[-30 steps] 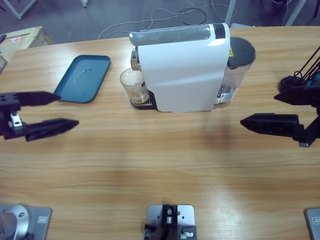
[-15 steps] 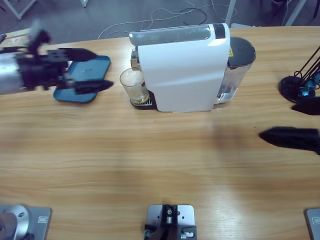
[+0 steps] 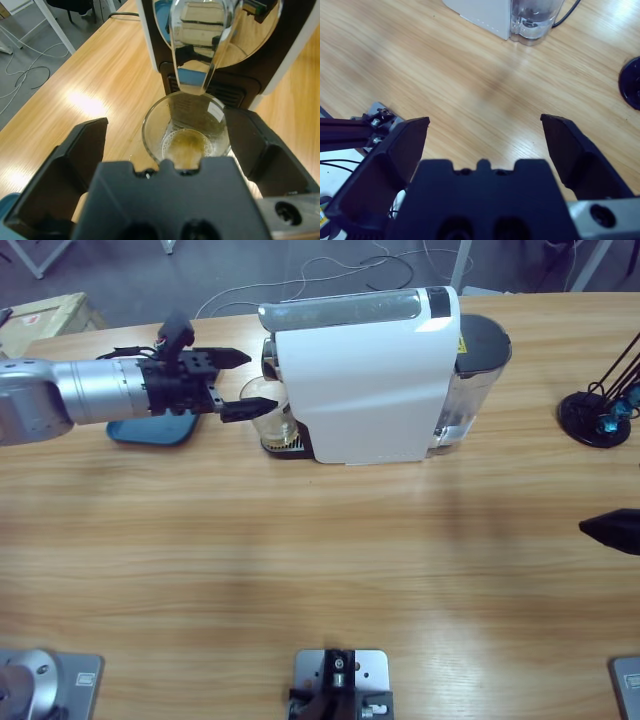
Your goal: Pour coffee
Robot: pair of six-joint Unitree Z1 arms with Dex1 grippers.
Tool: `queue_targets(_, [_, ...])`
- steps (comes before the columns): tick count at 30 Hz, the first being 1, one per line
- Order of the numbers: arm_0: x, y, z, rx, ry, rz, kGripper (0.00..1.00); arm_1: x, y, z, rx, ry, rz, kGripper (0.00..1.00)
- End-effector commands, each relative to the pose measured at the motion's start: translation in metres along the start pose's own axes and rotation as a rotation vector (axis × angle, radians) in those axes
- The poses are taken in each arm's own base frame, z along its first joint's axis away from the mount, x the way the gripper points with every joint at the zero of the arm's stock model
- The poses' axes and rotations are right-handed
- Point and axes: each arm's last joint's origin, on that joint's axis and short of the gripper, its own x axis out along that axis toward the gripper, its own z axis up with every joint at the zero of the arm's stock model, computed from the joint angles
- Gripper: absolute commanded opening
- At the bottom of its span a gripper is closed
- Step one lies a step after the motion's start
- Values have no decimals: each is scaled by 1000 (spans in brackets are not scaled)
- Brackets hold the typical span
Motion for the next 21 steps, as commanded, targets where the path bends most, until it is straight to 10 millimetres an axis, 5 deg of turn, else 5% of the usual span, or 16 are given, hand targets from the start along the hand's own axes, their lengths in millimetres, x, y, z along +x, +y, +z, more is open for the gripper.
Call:
queue_targets(1, [9,-2,-13,-40,0,-39,996,17,5,3,1,42,9,1000])
queue_targets(12, [-7,-15,-2,-54,-25,-52,996,23,5,1,14,48,13,1000])
queue_targets(21, [9,-14,-15,-69,-10,-63,996,26,6,2,14,51,15,1000])
